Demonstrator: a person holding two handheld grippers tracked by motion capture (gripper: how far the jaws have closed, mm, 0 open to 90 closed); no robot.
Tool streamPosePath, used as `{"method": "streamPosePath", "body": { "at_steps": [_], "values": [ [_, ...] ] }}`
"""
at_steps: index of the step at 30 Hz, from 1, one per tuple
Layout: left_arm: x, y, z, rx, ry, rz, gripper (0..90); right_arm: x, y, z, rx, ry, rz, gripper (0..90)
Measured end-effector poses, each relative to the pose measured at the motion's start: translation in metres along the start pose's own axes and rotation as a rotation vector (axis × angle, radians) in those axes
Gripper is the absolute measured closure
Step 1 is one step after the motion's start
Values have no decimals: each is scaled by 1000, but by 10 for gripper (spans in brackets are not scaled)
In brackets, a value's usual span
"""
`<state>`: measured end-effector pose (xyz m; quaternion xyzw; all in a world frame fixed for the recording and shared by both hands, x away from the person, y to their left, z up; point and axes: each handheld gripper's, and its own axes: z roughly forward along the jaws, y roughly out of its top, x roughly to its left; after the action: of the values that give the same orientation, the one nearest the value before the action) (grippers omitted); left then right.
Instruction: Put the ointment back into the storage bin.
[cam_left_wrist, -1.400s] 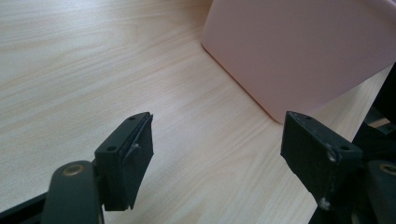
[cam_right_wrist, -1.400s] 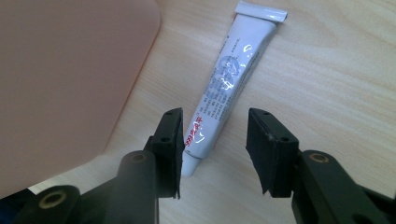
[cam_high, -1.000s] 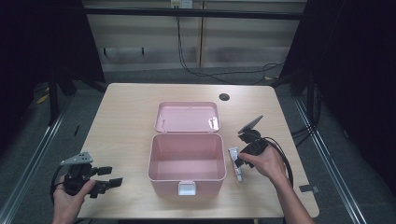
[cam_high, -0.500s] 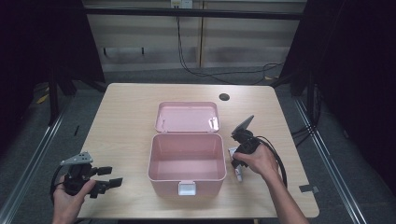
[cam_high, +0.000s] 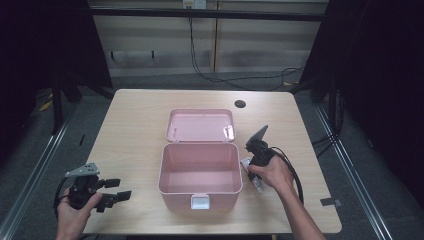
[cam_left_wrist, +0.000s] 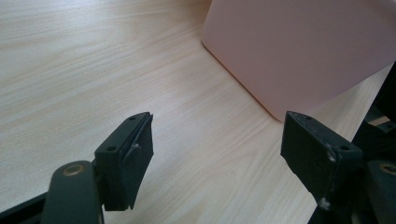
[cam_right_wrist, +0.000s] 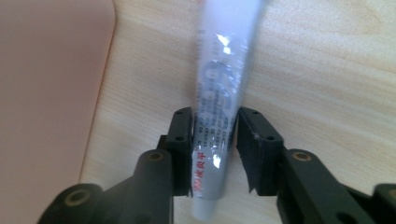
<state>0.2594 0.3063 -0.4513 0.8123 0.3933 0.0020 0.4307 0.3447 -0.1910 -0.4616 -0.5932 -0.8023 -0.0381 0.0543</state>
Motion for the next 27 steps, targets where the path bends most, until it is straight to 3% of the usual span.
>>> {"method": "streamPosePath", "body": {
  "at_steps": [27],
  "values": [
    [0, 0, 0, 6, -2, 0, 253, 6, 4, 6, 29, -46, -83, 694]
  ]
}}
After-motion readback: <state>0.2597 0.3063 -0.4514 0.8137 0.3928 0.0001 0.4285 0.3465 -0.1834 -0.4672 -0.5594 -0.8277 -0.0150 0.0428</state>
